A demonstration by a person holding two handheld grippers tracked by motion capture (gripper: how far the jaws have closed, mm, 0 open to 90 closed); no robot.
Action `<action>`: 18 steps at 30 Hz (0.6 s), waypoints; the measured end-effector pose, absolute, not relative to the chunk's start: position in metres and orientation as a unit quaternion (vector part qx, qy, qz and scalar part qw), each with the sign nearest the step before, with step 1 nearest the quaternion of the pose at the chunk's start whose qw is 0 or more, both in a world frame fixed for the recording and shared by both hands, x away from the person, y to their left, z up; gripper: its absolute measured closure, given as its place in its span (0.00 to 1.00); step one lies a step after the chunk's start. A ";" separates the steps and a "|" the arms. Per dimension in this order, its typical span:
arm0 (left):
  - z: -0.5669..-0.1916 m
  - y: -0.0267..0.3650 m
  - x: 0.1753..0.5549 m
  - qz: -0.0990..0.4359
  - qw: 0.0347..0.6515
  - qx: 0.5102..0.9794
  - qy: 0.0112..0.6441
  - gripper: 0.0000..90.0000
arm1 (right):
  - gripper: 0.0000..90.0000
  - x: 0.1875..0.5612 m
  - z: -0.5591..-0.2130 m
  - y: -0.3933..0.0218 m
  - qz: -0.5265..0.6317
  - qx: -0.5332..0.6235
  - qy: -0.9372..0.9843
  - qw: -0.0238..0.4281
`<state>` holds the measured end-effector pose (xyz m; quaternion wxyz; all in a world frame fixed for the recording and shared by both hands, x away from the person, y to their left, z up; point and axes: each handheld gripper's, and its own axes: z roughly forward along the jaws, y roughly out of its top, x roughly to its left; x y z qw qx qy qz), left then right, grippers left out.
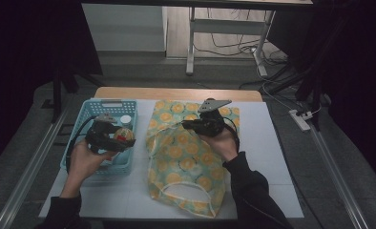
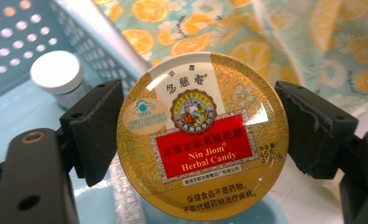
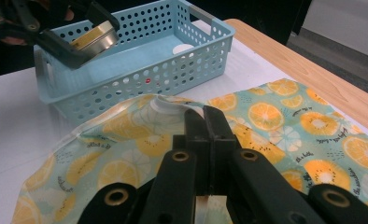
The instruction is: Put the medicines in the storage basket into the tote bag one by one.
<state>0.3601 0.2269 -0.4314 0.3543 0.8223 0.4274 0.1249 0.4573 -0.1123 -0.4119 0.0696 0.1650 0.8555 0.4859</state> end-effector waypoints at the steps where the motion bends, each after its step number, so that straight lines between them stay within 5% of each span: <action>1: -0.430 0.224 0.359 0.124 0.356 0.824 0.423 0.23 | 1.00 0.457 -0.412 -0.112 0.486 0.165 0.856 0.070; 18: -0.417 0.168 0.347 0.106 0.375 0.852 0.349 0.23 | 1.00 0.461 -0.416 -0.114 0.482 0.173 0.856 0.073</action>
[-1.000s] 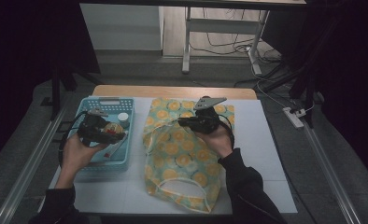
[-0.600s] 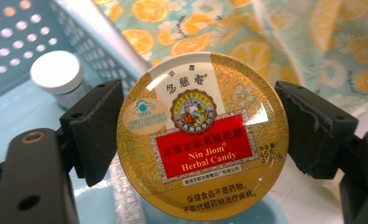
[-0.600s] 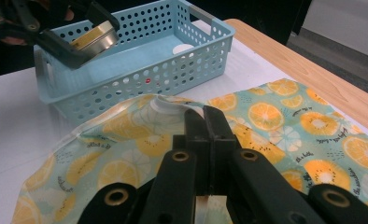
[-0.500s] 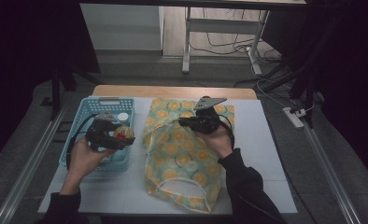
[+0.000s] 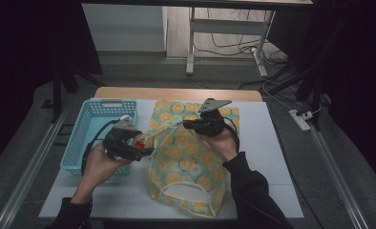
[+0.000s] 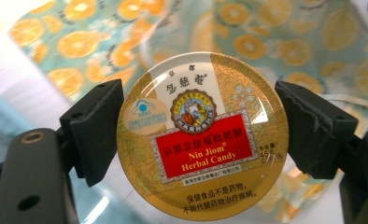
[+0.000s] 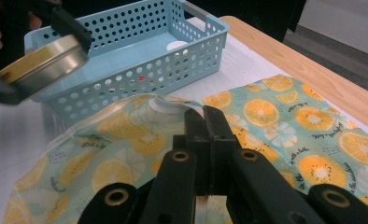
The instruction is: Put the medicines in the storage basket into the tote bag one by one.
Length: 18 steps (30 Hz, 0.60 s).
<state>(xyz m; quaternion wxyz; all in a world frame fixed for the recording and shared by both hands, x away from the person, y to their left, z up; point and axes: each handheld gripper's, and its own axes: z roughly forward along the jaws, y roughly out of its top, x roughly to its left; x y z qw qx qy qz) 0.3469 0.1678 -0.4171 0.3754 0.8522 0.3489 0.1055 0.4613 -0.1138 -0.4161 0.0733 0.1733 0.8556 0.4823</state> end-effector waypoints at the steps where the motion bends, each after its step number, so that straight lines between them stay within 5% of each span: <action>1: -0.417 0.164 0.347 0.101 0.377 0.854 0.344 0.23 | 1.00 0.461 -0.416 -0.114 0.483 0.174 0.855 0.073; 18: -0.430 0.111 0.359 0.077 0.368 0.877 0.300 0.23 | 1.00 0.464 -0.418 -0.115 0.485 0.180 0.853 0.073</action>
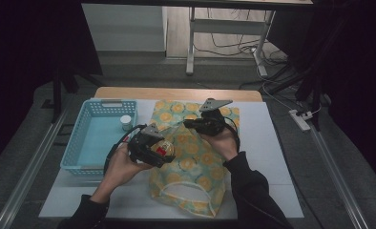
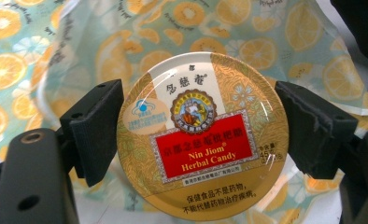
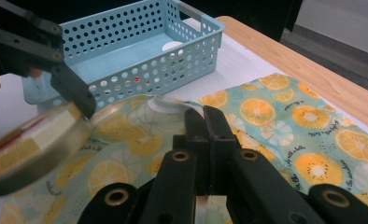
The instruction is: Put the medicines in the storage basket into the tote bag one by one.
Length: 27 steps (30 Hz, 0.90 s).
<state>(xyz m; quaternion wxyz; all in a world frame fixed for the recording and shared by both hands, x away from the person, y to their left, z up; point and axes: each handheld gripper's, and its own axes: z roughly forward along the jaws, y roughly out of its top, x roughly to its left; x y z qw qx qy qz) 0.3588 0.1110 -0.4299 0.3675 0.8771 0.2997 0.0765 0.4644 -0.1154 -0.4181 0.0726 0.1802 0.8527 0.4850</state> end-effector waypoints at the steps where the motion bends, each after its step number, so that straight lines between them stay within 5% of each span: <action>1: -0.431 0.108 0.360 0.076 0.367 0.878 0.298 0.23 | 1.00 0.464 -0.418 -0.115 0.485 0.180 0.853 0.073; 27: -0.475 0.045 0.397 0.080 0.350 0.895 0.264 0.22 | 1.00 0.471 -0.423 -0.121 0.487 0.193 0.848 0.079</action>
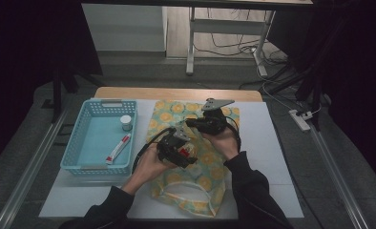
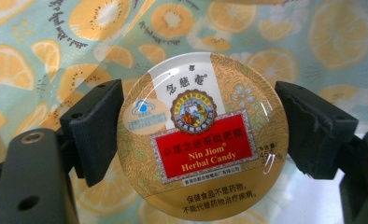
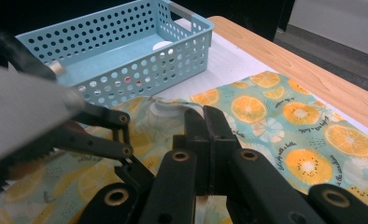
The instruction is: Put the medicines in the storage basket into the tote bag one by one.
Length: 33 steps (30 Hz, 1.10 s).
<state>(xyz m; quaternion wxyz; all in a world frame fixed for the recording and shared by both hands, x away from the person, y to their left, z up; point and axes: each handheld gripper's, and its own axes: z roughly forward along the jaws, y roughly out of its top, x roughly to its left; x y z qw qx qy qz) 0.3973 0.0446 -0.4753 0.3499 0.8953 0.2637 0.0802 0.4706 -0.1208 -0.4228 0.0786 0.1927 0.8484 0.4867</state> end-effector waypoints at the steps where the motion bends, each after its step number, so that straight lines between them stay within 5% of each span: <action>1: -0.478 0.044 0.398 0.083 0.348 0.896 0.263 0.22 | 1.00 0.471 -0.423 -0.121 0.486 0.194 0.849 0.080; 33: -0.523 0.021 0.424 0.131 0.304 0.906 0.264 0.20 | 1.00 0.476 -0.430 -0.124 0.479 0.202 0.850 0.085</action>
